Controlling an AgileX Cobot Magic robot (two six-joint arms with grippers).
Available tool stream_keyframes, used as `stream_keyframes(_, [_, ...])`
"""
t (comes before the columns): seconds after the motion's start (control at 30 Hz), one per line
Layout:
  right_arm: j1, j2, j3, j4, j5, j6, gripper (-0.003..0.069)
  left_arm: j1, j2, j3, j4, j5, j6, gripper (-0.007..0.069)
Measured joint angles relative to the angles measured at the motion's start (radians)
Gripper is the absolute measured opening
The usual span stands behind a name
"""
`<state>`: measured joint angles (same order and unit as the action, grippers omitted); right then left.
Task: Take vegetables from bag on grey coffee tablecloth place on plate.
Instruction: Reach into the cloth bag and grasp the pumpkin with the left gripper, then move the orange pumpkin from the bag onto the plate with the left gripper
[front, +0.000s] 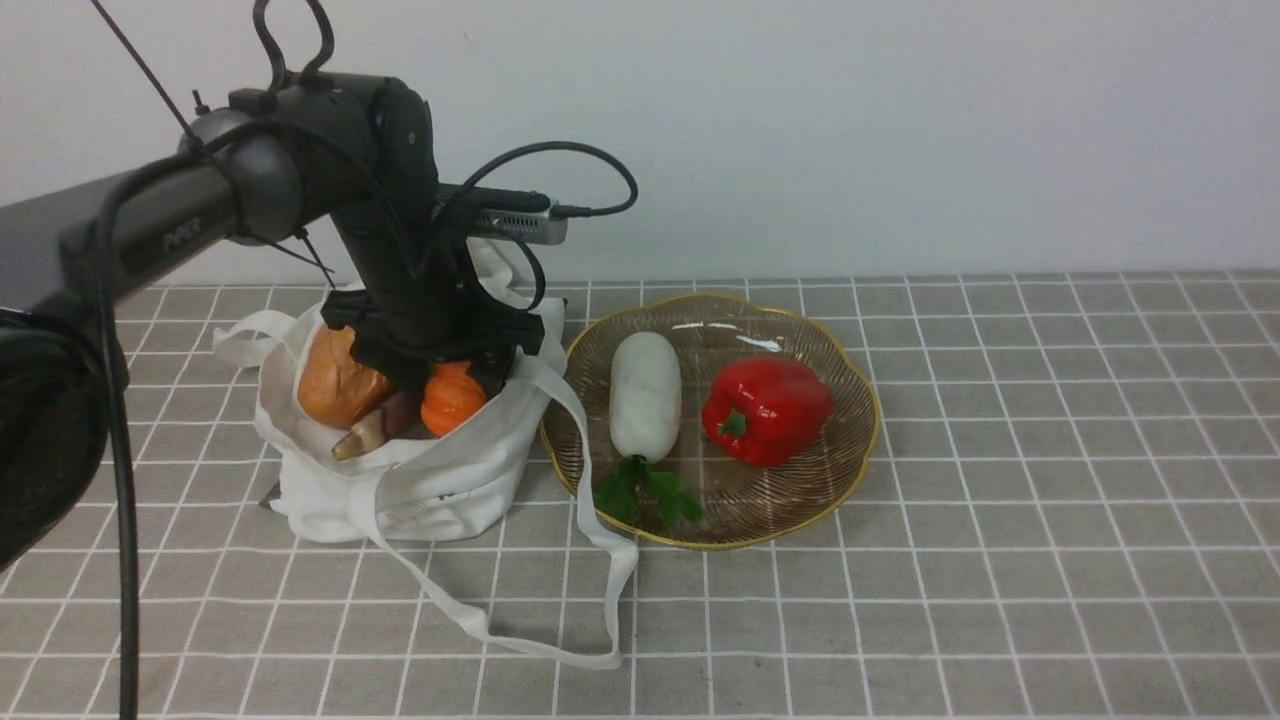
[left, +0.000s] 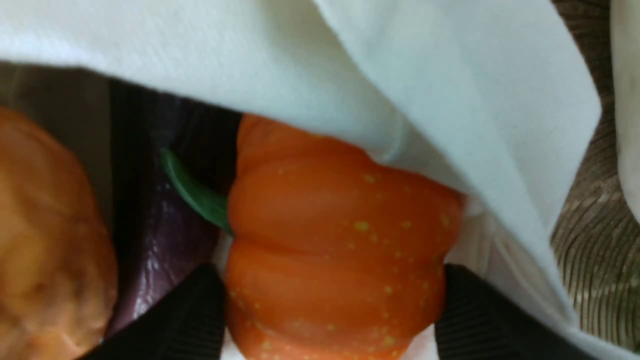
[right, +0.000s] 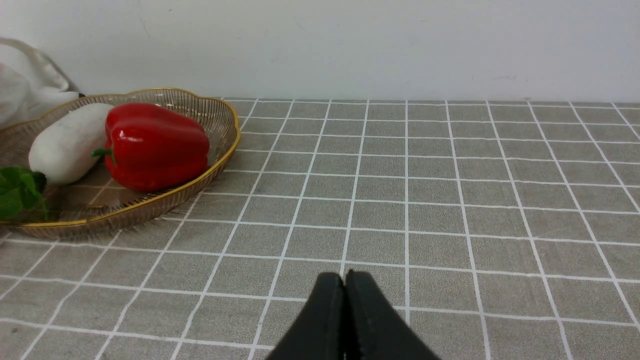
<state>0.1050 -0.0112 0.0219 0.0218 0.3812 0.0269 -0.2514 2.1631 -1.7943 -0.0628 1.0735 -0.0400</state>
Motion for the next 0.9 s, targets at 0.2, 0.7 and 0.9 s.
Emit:
stream_keyframes(0.2, [0.0, 0.0, 0.0, 0.0, 0.0, 0.0, -0.0015, 0.0, 0.0, 0.0, 0.046, -0.001, 0.003, 0.0457])
stream_keyframes(0.7, [0.0, 0.0, 0.0, 0.0, 0.0, 0.0, -0.0015, 0.007, -0.215, -0.001, 0.202, 0.155, -0.028, 0.0457])
stream_keyframes(0.9, [0.0, 0.0, 0.0, 0.0, 0.0, 0.0, -0.0015, 0.007, -0.328, -0.001, 0.188, 0.159, -0.027, 0.0457])
